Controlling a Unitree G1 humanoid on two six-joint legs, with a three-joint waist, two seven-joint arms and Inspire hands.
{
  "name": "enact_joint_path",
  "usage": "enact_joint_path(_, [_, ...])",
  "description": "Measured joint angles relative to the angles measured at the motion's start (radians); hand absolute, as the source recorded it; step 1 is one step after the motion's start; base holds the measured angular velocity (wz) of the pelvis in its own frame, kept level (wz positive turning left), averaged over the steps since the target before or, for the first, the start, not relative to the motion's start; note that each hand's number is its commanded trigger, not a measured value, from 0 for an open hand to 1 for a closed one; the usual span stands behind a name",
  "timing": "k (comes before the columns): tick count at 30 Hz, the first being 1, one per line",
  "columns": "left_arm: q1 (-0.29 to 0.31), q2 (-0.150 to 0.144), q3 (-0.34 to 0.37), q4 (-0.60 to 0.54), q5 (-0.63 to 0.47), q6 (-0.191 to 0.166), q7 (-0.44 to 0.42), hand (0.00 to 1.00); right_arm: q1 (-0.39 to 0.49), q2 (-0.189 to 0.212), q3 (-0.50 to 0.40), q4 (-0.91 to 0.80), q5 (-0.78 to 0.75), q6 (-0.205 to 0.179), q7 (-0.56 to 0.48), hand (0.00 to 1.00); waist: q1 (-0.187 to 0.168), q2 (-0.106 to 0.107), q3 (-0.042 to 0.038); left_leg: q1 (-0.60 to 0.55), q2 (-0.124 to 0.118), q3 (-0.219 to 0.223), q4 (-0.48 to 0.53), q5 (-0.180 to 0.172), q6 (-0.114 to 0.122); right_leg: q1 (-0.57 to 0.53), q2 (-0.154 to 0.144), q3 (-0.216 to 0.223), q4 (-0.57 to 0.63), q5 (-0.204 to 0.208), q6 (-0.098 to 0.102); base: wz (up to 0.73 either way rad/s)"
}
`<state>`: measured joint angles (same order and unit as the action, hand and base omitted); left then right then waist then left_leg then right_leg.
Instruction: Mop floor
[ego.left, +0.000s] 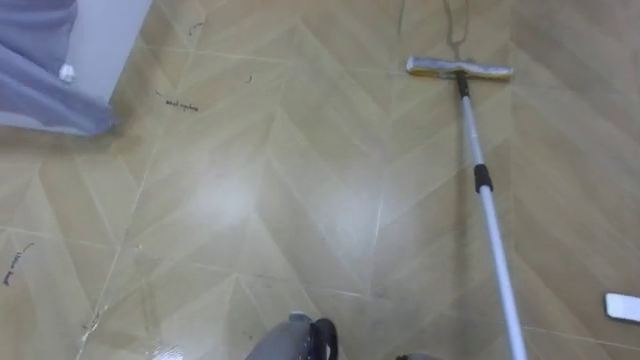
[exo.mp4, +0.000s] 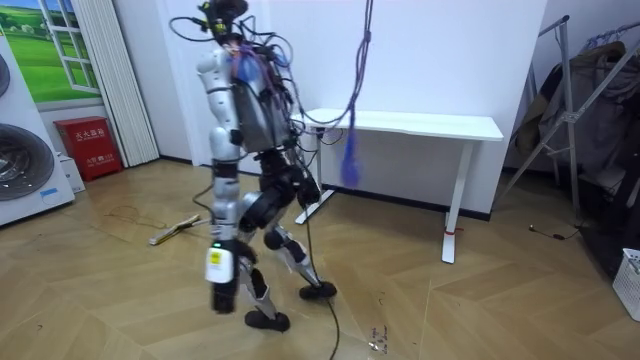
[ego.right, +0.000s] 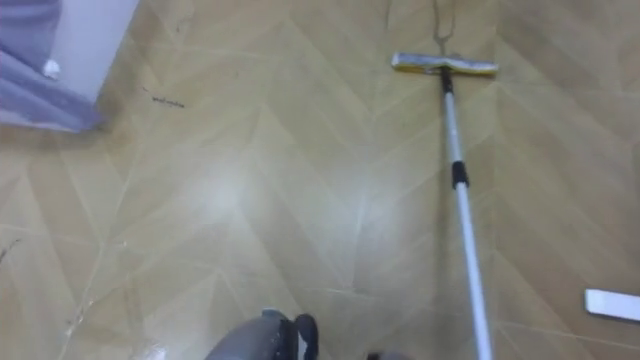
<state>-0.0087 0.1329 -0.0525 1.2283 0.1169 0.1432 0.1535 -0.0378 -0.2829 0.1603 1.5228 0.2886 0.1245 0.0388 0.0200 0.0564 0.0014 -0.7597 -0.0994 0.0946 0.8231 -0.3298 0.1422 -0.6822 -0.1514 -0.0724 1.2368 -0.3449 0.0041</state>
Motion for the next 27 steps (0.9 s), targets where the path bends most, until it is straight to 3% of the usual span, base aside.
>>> enact_joint_path(2, [-0.010, -0.002, 0.001, -0.016, 0.001, -0.005, 0.033, 0.00, 0.018, 0.016, -0.005, -0.008, 0.000, 0.000, -0.016, 1.00, -0.006, 0.009, 0.0039, 0.023, 0.000, -0.003, -0.020, -0.012, 0.003, -0.056, 0.021, 0.034, -0.010, -0.022, 0.008, -0.14])
enact_joint_path(4, [-0.010, -0.008, -0.016, -0.024, -0.002, -0.014, 0.041, 0.00, 0.020, 0.021, 0.004, -0.010, -0.004, 0.001, -0.034, 1.00, -0.012, 0.021, 0.0106, 0.047, 0.000, -0.005, -0.039, -0.019, 0.005, -0.121, 0.038, 0.046, -0.103, -0.035, 0.010, -0.16])
enact_joint_path(5, [-0.007, -0.008, -0.035, -0.024, -0.004, -0.012, 0.042, 0.00, 0.022, 0.028, 0.008, -0.015, -0.013, 0.008, -0.056, 1.00, -0.013, 0.021, 0.0115, 0.064, 0.002, -0.005, -0.052, -0.030, 0.001, -0.152, 0.043, 0.042, -0.222, -0.031, 0.010, -0.17])
enact_joint_path(6, [-0.002, -0.006, -0.042, -0.023, -0.005, -0.011, 0.043, 0.00, 0.023, 0.039, 0.002, -0.016, -0.023, 0.014, -0.073, 1.00, -0.014, 0.016, 0.0128, 0.081, 0.004, -0.003, -0.056, -0.047, -0.007, -0.169, 0.047, 0.038, -0.362, -0.004, 0.002, -0.15])
enact_joint_path(7, [0.001, -0.006, -0.045, -0.022, -0.006, -0.010, 0.044, 0.00, 0.024, 0.044, 0.000, -0.018, -0.027, 0.020, -0.079, 1.00, -0.013, 0.012, 0.0158, 0.093, 0.004, -0.002, -0.055, -0.056, -0.010, -0.175, 0.049, 0.036, -0.417, 0.033, -0.001, -0.04])
enact_joint_path(8, [0.012, -0.012, -0.048, -0.021, -0.006, -0.001, 0.050, 0.00, 0.026, 0.048, -0.009, -0.019, -0.033, 0.034, -0.086, 1.00, -0.012, 0.010, 0.0130, 0.111, 0.008, -0.003, -0.044, -0.077, -0.021, -0.164, 0.058, 0.036, -0.439, 0.094, -0.006, -0.19])
enact_joint_path(10, [0.027, -0.014, -0.050, -0.012, -0.014, 0.014, 0.051, 0.00, -0.010, 0.047, -0.023, -0.029, -0.057, 0.062, -0.095, 1.00, 0.018, 0.009, 0.0135, 0.134, 0.038, -0.018, -0.010, -0.111, -0.055, -0.130, 0.092, 0.016, -0.434, 0.094, -0.046, -0.36])
enact_joint_path(11, [0.026, -0.011, -0.050, -0.010, -0.021, 0.017, 0.051, 0.00, -0.033, 0.046, -0.027, -0.031, -0.063, 0.073, -0.098, 1.00, 0.021, 0.004, 0.0159, 0.135, 0.042, -0.019, 0.000, -0.115, -0.062, -0.128, 0.096, 0.015, -0.425, 0.086, -0.051, -0.15])
enact_joint_path(12, [0.026, -0.005, -0.049, -0.011, -0.045, 0.019, 0.052, 0.00, -0.078, 0.043, -0.028, -0.034, -0.063, 0.092, -0.107, 1.00, 0.021, -0.011, 0.0238, 0.135, 0.047, -0.019, 0.034, -0.120, -0.072, -0.125, 0.096, 0.016, -0.399, 0.056, -0.069, 0.06])
enact_joint_path(13, [0.025, -0.004, -0.050, -0.011, -0.048, 0.021, 0.053, 0.00, -0.097, 0.040, -0.028, -0.033, -0.060, 0.097, -0.112, 1.00, 0.021, -0.014, 0.0255, 0.127, 0.053, -0.018, 0.068, -0.120, -0.074, -0.123, 0.098, 0.012, -0.385, 0.040, -0.067, 0.17])
enact_joint_path(14, [0.024, -0.003, -0.051, -0.011, -0.048, 0.025, 0.055, 0.00, -0.131, 0.030, -0.028, -0.032, -0.058, 0.099, -0.116, 1.00, 0.032, -0.019, 0.0262, 0.091, 0.064, -0.017, 0.169, -0.108, -0.093, -0.121, 0.108, 0.006, -0.348, 0.001, -0.062, 0.15])
enact_joint_path(15, [0.023, 0.001, -0.061, -0.011, -0.060, 0.030, 0.061, 0.00, -0.168, 0.020, -0.028, -0.030, -0.052, 0.100, -0.117, 1.00, 0.051, -0.028, 0.0288, 0.034, 0.087, -0.022, 0.301, -0.064, -0.139, -0.122, 0.128, 0.009, -0.305, -0.033, -0.071, 0.08])
enact_joint_path(16, [0.024, 0.004, -0.073, -0.011, -0.071, 0.034, 0.063, 0.00, -0.187, 0.016, -0.028, -0.030, -0.050, 0.100, -0.117, 1.00, 0.064, -0.036, 0.0297, 0.003, 0.092, -0.025, 0.369, -0.029, -0.150, -0.121, 0.133, 0.012, -0.281, -0.047, -0.076, -0.09])
enact_joint_path(17, [0.027, 0.004, -0.073, -0.021, -0.074, 0.048, 0.064, 0.00, -0.224, 0.008, -0.027, -0.031, -0.040, 0.098, -0.112, 1.00, 0.081, -0.061, 0.0324, -0.058, 0.098, -0.034, 0.483, 0.068, -0.166, -0.121, 0.140, 0.018, -0.244, -0.075, -0.088, -0.05])
enact_joint_path(18, [0.032, 0.003, -0.073, -0.025, -0.074, 0.052, 0.061, 0.00, -0.242, 0.002, -0.023, -0.034, -0.019, 0.092, -0.103, 1.00, 0.098, -0.080, 0.0328, -0.109, 0.102, -0.044, 0.533, 0.091, -0.167, -0.119, 0.141, 0.018, -0.221, -0.095, -0.096, 0.00])
enact_joint_path(19, [0.034, 0.004, -0.073, -0.032, -0.076, 0.052, 0.058, 0.00, -0.250, 0.001, -0.022, -0.039, -0.009, 0.086, -0.100, 1.00, 0.105, -0.082, 0.0307, -0.130, 0.104, -0.042, 0.524, 0.087, -0.161, -0.117, 0.141, 0.018, -0.215, -0.102, -0.099, 0.08])
enact_joint_path(20, [0.042, 0.005, -0.072, -0.041, -0.079, 0.052, 0.051, 0.00, -0.267, 0.002, -0.023, -0.050, 0.015, 0.076, -0.087, 1.00, 0.118, -0.096, 0.0329, -0.164, 0.105, -0.041, 0.452, 0.080, -0.152, -0.106, 0.144, 0.018, -0.212, -0.110, -0.107, 0.04])
enact_joint_path(22, [0.071, 0.005, -0.072, -0.072, -0.079, 0.051, 0.032, 0.00, -0.264, 0.009, -0.014, -0.056, 0.060, 0.065, -0.057, 1.00, 0.122, -0.101, 0.0318, -0.165, 0.102, -0.041, 0.250, 0.081, -0.153, -0.067, 0.148, 0.018, -0.227, -0.128, -0.105, -0.03])
enact_joint_path(23, [0.094, 0.003, -0.070, -0.081, -0.082, 0.047, 0.021, 0.00, -0.247, 0.011, 0.000, -0.057, 0.079, 0.065, -0.041, 1.00, 0.122, -0.098, 0.0303, -0.149, 0.102, -0.045, 0.092, 0.087, -0.153, -0.038, 0.150, 0.017, -0.242, -0.144, -0.099, -0.10])
enact_joint_path(24, [0.107, 0.002, -0.066, -0.081, -0.081, 0.047, 0.006, 0.00, -0.210, 0.006, 0.019, -0.056, 0.100, 0.061, -0.028, 1.00, 0.121, -0.090, 0.0302, -0.135, 0.102, -0.042, 0.016, 0.116, -0.134, -0.004, 0.146, 0.015, -0.253, -0.167, -0.087, -0.04])
enact_joint_path(25, [0.113, 0.001, -0.065, -0.080, -0.081, 0.047, 0.002, 0.00, -0.183, 0.003, 0.022, -0.056, 0.103, 0.058, -0.022, 1.00, 0.115, -0.083, 0.0228, -0.127, 0.100, -0.038, 0.016, 0.119, -0.129, 0.012, 0.142, 0.013, -0.261, -0.178, -0.077, 0.24])
enact_joint_path(27, [0.116, -0.007, -0.058, -0.083, -0.072, 0.047, -0.017, 0.00, -0.067, -0.014, 0.021, -0.037, 0.087, 0.051, -0.014, 1.00, 0.087, -0.069, 0.0130, -0.070, 0.071, -0.007, 0.002, 0.084, -0.069, 0.082, 0.103, 0.015, -0.300, -0.201, -0.039, 0.33])
